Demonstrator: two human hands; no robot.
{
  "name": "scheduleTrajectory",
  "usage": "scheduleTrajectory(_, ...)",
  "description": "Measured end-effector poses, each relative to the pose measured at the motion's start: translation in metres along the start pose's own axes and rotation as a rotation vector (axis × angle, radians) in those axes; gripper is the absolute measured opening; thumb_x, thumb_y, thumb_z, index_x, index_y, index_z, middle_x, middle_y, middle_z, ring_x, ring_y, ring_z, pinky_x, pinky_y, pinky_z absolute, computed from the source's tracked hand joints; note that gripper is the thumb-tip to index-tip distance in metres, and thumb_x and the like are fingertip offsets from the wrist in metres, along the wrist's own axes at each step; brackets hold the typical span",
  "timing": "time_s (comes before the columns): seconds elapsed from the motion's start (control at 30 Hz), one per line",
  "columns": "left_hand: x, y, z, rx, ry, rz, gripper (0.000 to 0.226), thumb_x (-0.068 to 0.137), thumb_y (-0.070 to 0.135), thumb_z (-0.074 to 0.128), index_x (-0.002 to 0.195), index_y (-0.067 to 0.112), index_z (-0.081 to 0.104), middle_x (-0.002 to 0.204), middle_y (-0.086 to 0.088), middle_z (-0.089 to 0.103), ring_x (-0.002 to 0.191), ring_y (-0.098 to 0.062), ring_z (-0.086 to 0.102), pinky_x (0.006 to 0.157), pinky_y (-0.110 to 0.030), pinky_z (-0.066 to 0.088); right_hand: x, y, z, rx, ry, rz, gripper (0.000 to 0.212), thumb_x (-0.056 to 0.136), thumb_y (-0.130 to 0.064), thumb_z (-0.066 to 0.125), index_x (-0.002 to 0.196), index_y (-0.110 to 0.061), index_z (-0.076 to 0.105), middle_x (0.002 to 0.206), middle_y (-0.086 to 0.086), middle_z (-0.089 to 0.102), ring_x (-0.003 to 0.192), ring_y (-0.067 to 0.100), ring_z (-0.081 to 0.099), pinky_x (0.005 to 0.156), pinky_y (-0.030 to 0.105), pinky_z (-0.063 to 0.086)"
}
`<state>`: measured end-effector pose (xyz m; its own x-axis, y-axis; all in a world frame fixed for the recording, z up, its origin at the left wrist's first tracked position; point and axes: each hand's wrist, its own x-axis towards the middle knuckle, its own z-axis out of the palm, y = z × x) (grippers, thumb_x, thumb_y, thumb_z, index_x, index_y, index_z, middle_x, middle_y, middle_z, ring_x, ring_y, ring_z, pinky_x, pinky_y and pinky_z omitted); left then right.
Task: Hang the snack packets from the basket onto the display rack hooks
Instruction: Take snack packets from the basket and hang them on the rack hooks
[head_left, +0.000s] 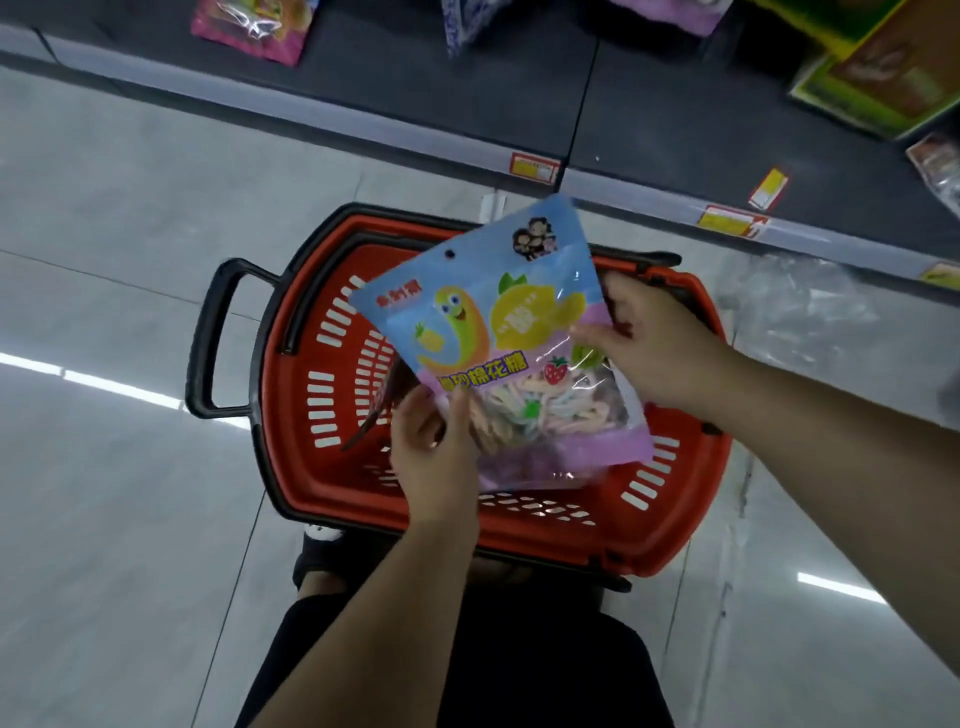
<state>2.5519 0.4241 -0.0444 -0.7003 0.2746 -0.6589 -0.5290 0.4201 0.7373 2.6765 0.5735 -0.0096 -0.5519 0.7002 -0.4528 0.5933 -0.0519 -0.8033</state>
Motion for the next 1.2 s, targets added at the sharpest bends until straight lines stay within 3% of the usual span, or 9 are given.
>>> scheduleTrajectory(0.1, 0.019, 0.049, -0.018, 0.028, -0.173, 0.127, 0.010, 0.088, 0.013, 0.069, 0.096, 0.013, 0.064, 0.083, 0.005, 0.068, 0.082, -0.013, 0.063, 0.070, -0.020, 0.052, -0.010, -0.030, -0.008, 0.202, 0.073, 0.014, 0.017, 0.092, -0.008, 0.060, 0.104, -0.020, 0.060, 0.099, -0.009, 0.071, 0.090, 0.000, 0.068, 0.083, 0.019, 0.054)
scheduleTrajectory(0.23, 0.011, 0.139, -0.035, 0.091, -0.431, 0.245, 0.012, 0.090, 0.016, 0.063, 0.084, 0.006, 0.065, 0.065, 0.003, 0.068, 0.053, -0.011, 0.061, 0.054, -0.024, 0.050, -0.027, -0.089, -0.024, 0.333, 0.218, 0.010, 0.014, 0.092, -0.015, 0.062, 0.106, -0.014, 0.063, 0.101, 0.000, 0.074, 0.095, 0.014, 0.070, 0.090, 0.036, 0.054)
scheduleTrajectory(0.47, -0.079, 0.334, -0.057, 0.109, -0.433, 0.541, 0.011, 0.086, 0.021, 0.068, 0.079, 0.013, 0.070, 0.064, 0.006, 0.069, 0.064, -0.013, 0.062, 0.067, -0.033, 0.053, -0.075, -0.268, -0.085, 0.373, 0.435, -0.149, 0.022, 0.088, -0.021, 0.067, 0.099, -0.002, 0.063, 0.088, 0.002, 0.070, 0.073, 0.010, 0.063, 0.061, 0.025, 0.045)
scheduleTrajectory(0.6, -0.140, 0.443, -0.070, 0.095, -0.401, 0.712, 0.013, 0.088, 0.016, 0.068, 0.076, 0.013, 0.069, 0.065, 0.003, 0.069, 0.068, -0.014, 0.060, 0.069, -0.033, 0.052, -0.108, -0.380, -0.134, 0.344, 0.485, -0.269, 0.019, 0.086, -0.022, 0.069, 0.090, -0.004, 0.062, 0.082, 0.005, 0.072, 0.073, 0.012, 0.064, 0.068, 0.028, 0.048)
scheduleTrajectory(0.73, -0.181, 0.525, -0.083, 0.108, -0.426, 0.827, 0.013, 0.087, 0.018, 0.070, 0.074, 0.014, 0.070, 0.069, -0.013, 0.059, 0.062, -0.013, 0.050, 0.062, -0.029, 0.043, -0.139, -0.472, -0.167, 0.369, 0.512, -0.349, 0.013, 0.086, -0.010, 0.068, 0.078, -0.014, 0.059, 0.065, -0.006, 0.069, 0.053, -0.005, 0.059, 0.052, 0.010, 0.044)
scheduleTrajectory(0.83, -0.187, 0.574, -0.088, 0.115, -0.461, 0.871, 0.007, 0.086, 0.014, 0.071, 0.080, 0.016, 0.069, 0.071, -0.017, 0.056, 0.063, -0.014, 0.046, 0.054, -0.022, 0.039, -0.149, -0.522, -0.177, 0.333, 0.545, -0.373, 0.014, 0.086, -0.012, 0.069, 0.089, -0.001, 0.061, 0.084, 0.014, 0.071, 0.067, 0.013, 0.063, 0.056, 0.014, 0.047)
scheduleTrajectory(1.0, -0.158, 0.651, -0.092, 0.143, -0.580, 0.913, 0.004, 0.085, 0.018, 0.072, 0.082, 0.015, 0.071, 0.064, -0.016, 0.048, 0.060, -0.014, 0.045, 0.055, -0.020, 0.041, -0.127, -0.582, -0.175, 0.334, 0.624, -0.357, 0.025, 0.087, -0.017, 0.068, 0.095, 0.004, 0.057, 0.095, 0.024, 0.068, 0.088, 0.038, 0.064, 0.072, 0.036, 0.049)
scheduleTrajectory(1.13, -0.111, 0.703, -0.086, 0.265, -0.617, 0.904, 0.007, 0.087, 0.019, 0.070, 0.083, 0.015, 0.066, 0.068, -0.016, 0.052, 0.061, -0.018, 0.042, 0.057, -0.032, 0.037, -0.087, -0.620, -0.161, 0.315, 0.691, -0.305, 0.020, 0.088, -0.020, 0.067, 0.085, -0.003, 0.058, 0.083, 0.011, 0.067, 0.068, 0.023, 0.057, 0.058, 0.025, 0.038)
scheduleTrajectory(1.2, -0.081, 0.723, -0.082, 0.341, -0.590, 0.907, 0.009, 0.086, 0.024, 0.071, 0.082, 0.018, 0.066, 0.065, -0.010, 0.061, 0.057, -0.018, 0.049, 0.057, -0.032, 0.040, -0.058, -0.636, -0.151, 0.297, 0.716, -0.273, 0.019, 0.089, -0.019, 0.067, 0.085, -0.002, 0.058, 0.084, 0.014, 0.067, 0.072, 0.027, 0.060, 0.059, 0.031, 0.042)
